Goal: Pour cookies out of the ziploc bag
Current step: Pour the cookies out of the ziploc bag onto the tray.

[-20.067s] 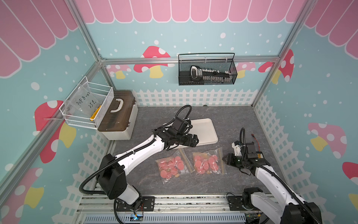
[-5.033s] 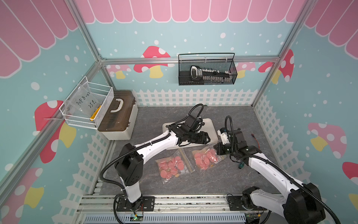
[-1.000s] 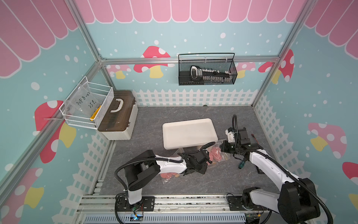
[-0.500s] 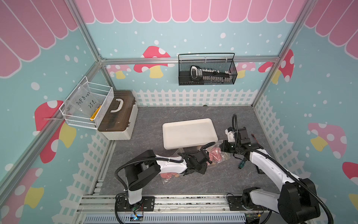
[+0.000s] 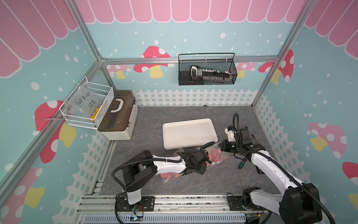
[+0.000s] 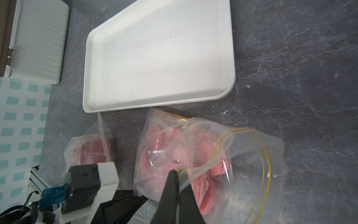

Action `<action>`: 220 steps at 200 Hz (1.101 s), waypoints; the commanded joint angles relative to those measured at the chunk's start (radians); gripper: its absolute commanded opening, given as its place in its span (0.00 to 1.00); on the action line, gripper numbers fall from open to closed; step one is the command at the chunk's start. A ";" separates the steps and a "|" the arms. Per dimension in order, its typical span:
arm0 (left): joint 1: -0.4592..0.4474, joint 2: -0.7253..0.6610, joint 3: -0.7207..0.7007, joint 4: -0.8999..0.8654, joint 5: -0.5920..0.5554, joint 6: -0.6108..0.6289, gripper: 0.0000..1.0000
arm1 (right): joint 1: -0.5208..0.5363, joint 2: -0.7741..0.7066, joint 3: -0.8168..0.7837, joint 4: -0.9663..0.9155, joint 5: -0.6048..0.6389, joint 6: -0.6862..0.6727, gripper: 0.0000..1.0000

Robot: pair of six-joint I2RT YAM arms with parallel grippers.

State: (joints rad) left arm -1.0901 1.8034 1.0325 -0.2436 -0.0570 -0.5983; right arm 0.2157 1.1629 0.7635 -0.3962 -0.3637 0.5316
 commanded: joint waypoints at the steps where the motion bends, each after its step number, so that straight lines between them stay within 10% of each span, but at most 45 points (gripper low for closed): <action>1: -0.008 -0.045 0.010 -0.040 -0.031 -0.004 0.00 | -0.002 -0.024 0.032 0.003 -0.025 -0.007 0.00; 220: 0.111 -0.249 0.070 -0.148 -0.099 0.076 0.00 | 0.025 0.096 0.294 0.025 -0.115 -0.003 0.00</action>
State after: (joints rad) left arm -1.0122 1.5860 1.0672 -0.3717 -0.1390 -0.5510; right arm 0.2298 1.2179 1.0008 -0.4141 -0.4595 0.5316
